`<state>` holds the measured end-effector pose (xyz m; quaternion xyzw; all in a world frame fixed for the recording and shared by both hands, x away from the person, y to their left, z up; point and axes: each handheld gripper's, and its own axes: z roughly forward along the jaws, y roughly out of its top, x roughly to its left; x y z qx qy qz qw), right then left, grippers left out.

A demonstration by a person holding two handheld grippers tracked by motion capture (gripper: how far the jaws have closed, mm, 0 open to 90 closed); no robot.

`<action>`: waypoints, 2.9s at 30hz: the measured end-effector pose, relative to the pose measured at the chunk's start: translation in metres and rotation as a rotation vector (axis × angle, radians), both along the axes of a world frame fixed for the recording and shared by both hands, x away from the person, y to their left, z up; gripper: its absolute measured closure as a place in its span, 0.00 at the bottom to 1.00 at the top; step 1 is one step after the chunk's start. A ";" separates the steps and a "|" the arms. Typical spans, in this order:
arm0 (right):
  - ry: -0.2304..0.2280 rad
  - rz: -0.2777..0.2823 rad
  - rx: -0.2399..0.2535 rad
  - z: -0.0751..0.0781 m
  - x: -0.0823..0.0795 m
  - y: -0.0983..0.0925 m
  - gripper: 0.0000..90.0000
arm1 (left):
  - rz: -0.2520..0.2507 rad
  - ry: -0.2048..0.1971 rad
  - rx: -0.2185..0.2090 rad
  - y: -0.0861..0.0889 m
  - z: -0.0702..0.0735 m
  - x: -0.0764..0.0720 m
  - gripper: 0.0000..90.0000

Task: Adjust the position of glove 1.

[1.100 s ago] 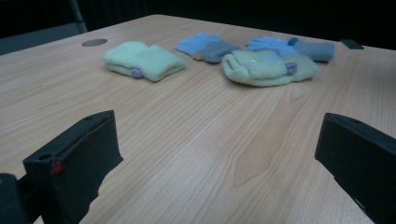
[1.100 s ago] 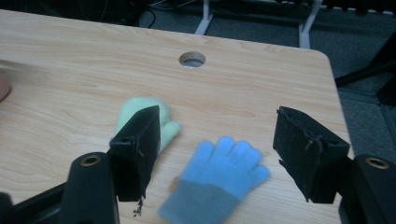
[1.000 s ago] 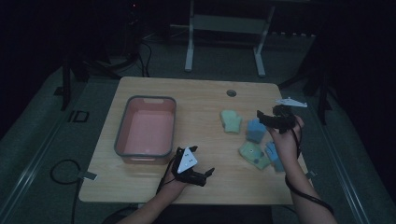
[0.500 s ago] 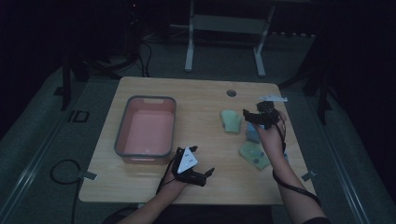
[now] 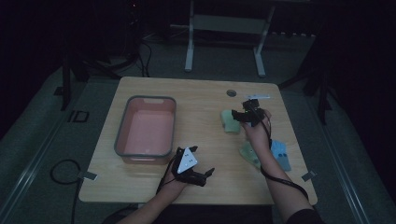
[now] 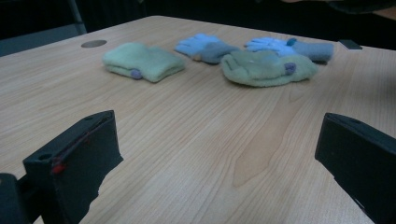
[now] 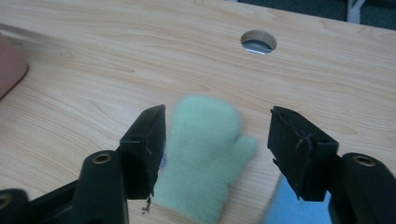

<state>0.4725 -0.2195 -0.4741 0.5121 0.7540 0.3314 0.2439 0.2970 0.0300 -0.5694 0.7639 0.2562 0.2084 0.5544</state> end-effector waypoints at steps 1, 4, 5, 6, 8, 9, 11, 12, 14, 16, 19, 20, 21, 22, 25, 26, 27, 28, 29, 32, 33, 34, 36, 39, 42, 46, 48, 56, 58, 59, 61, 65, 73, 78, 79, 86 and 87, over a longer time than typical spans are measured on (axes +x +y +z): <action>0.000 0.000 0.000 0.000 0.000 0.000 0.44 | 0.000 0.000 0.000 0.000 0.000 0.000 0.00; 0.039 0.016 -0.002 -0.008 0.008 0.007 0.47 | 0.001 0.002 -0.005 0.000 0.000 0.000 0.00; 0.044 0.020 -0.009 -0.011 0.010 0.008 0.49 | 0.001 0.001 -0.003 0.000 0.000 0.000 0.00; 0.054 0.027 -0.011 -0.013 0.011 0.010 0.53 | 0.001 0.000 -0.001 0.000 0.000 0.000 0.00; 0.082 0.042 -0.013 -0.016 0.015 0.013 0.56 | 0.000 0.000 -0.001 0.000 0.000 0.000 0.00; 0.090 0.048 -0.009 -0.018 0.017 0.014 0.57 | -0.001 -0.001 -0.002 0.000 0.000 0.000 0.00; 0.099 0.048 -0.011 -0.021 0.020 0.016 0.57 | -0.001 0.000 -0.002 0.000 0.000 0.000 0.00; 0.106 0.047 -0.012 -0.023 0.022 0.017 0.57 | 0.000 0.001 -0.002 0.000 0.000 0.000 0.00; 0.118 0.046 -0.016 -0.027 0.025 0.018 0.57 | 0.000 0.001 -0.004 0.000 0.000 0.000 0.00; 0.131 0.043 -0.020 -0.031 0.028 0.019 0.57 | -0.001 0.001 -0.004 0.000 0.000 0.000 0.00; 0.161 0.043 -0.019 -0.040 0.031 0.018 0.61 | 0.000 0.000 -0.002 0.000 0.000 0.000 0.00; 0.172 0.041 -0.016 -0.043 0.033 0.018 0.62 | 0.000 0.000 -0.002 0.000 0.000 0.000 0.00; 0.186 0.038 -0.017 -0.046 0.035 0.018 0.64 | -0.001 0.000 -0.003 0.000 0.000 0.000 0.00; 0.196 0.033 -0.014 -0.049 0.036 0.018 0.64 | -0.001 0.000 -0.003 0.000 0.000 0.000 0.00; 0.207 0.015 -0.029 -0.056 0.039 0.018 0.63 | -0.001 -0.002 0.000 0.000 0.000 0.000 0.00; 0.211 0.010 -0.024 -0.059 0.039 0.018 0.63 | -0.002 -0.003 0.000 0.000 0.000 0.000 0.00; 0.212 0.006 -0.023 -0.060 0.040 0.018 0.64 | -0.002 -0.002 0.000 0.000 0.000 0.000 0.00; 0.208 0.004 -0.025 -0.061 0.040 0.018 0.64 | -0.001 -0.001 -0.001 0.000 0.000 0.000 0.00; 0.208 0.002 -0.024 -0.062 0.040 0.018 0.64 | -0.001 0.000 -0.004 0.000 0.000 0.000 0.00; 0.202 0.004 -0.033 -0.063 0.039 0.019 0.69 | -0.001 0.003 -0.009 0.001 0.000 0.000 0.00; 0.197 0.006 -0.044 -0.064 0.039 0.020 0.71 | -0.001 0.003 -0.008 0.001 0.000 0.000 0.00; 0.199 0.014 -0.051 -0.064 0.039 0.021 0.73 | -0.001 0.004 -0.008 0.001 0.000 0.000 0.00; 0.205 0.018 -0.055 -0.063 0.040 0.022 0.77 | 0.001 0.005 -0.006 0.001 0.000 0.001 0.00; 0.209 0.014 -0.054 -0.063 0.041 0.022 0.87 | 0.003 0.007 -0.008 0.001 0.000 0.001 0.00; 0.219 0.011 -0.051 -0.061 0.041 0.022 0.93 | 0.004 0.008 -0.008 0.001 0.000 0.001 0.00; 0.216 0.015 -0.042 -0.052 0.038 0.020 0.95 | 0.003 0.011 -0.011 0.001 0.000 0.001 0.00; 0.209 0.019 -0.033 -0.045 0.034 0.019 0.96 | 0.002 0.009 -0.011 0.001 0.000 0.001 0.00; 0.136 0.054 0.000 0.000 0.009 0.021 0.97 | 0.003 0.008 -0.007 0.000 0.000 0.001 0.00; 0.111 0.065 0.001 0.013 0.001 0.023 0.97 | 0.004 0.008 -0.005 0.000 0.000 0.001 0.00; 0.100 0.073 -0.006 0.019 -0.004 0.024 0.97 | 0.004 0.007 -0.003 0.000 0.000 0.001 0.00; 0.075 0.081 -0.006 0.032 -0.013 0.027 0.97 | 0.004 0.008 -0.004 0.000 0.000 0.001 0.00; 0.026 0.087 -0.006 0.051 -0.036 0.031 0.97 | 0.006 0.006 -0.002 0.000 0.000 0.001 0.00; -0.012 0.098 0.037 0.062 -0.081 0.038 0.97 | 0.008 -0.001 0.004 0.000 0.000 0.000 0.00; -0.025 0.063 0.055 0.047 -0.103 0.043 0.97 | 0.010 -0.004 0.006 0.000 0.000 0.000 0.00; -0.021 0.059 0.046 0.042 -0.105 0.044 0.97 | 0.010 -0.005 0.005 -0.001 0.000 0.000 0.00; 0.043 0.030 0.028 0.009 -0.106 0.054 0.97 | 0.007 -0.005 0.006 0.000 0.000 0.000 0.00; 0.051 0.025 0.028 0.004 -0.106 0.055 0.97 | 0.007 -0.005 0.004 0.000 0.000 0.000 0.00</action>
